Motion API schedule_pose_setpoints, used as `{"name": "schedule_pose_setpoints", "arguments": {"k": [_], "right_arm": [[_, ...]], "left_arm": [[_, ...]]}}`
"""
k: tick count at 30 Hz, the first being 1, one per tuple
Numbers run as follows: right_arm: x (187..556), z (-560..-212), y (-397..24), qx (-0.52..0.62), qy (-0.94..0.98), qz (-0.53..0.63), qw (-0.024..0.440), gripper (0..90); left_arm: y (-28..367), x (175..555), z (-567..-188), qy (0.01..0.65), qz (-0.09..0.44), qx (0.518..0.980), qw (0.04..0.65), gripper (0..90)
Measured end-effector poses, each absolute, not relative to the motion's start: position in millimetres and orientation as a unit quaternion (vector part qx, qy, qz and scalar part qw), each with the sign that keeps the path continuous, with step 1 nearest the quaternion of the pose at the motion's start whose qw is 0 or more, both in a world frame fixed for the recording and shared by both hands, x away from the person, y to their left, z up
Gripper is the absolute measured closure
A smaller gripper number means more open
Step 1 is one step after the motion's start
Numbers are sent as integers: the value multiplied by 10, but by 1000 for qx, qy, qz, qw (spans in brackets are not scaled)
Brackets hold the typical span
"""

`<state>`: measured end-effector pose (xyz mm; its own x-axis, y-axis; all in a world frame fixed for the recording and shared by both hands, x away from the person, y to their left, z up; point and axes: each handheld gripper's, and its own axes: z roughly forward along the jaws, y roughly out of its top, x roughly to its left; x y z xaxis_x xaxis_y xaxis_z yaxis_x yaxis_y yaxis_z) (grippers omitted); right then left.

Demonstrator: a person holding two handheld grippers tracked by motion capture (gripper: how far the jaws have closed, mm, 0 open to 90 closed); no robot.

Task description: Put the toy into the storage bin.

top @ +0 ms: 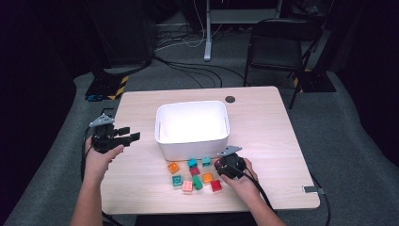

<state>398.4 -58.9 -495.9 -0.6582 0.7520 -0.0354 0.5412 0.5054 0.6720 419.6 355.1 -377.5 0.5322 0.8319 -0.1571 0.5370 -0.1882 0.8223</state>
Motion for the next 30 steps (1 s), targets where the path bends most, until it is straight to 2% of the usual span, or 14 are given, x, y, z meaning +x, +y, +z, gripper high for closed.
{"name": "schedule_pose_setpoints", "arguments": {"k": [18, 30], "right_arm": [[3875, -4506, -800, 379, 851, 338, 135, 584], [3769, -3889, -896, 358, 853, 358, 131, 585]], "left_arm": [[3532, 4204, -3761, 453, 166, 753, 447, 408], [3545, 4180, -3730, 452, 170, 751, 449, 412]]}}
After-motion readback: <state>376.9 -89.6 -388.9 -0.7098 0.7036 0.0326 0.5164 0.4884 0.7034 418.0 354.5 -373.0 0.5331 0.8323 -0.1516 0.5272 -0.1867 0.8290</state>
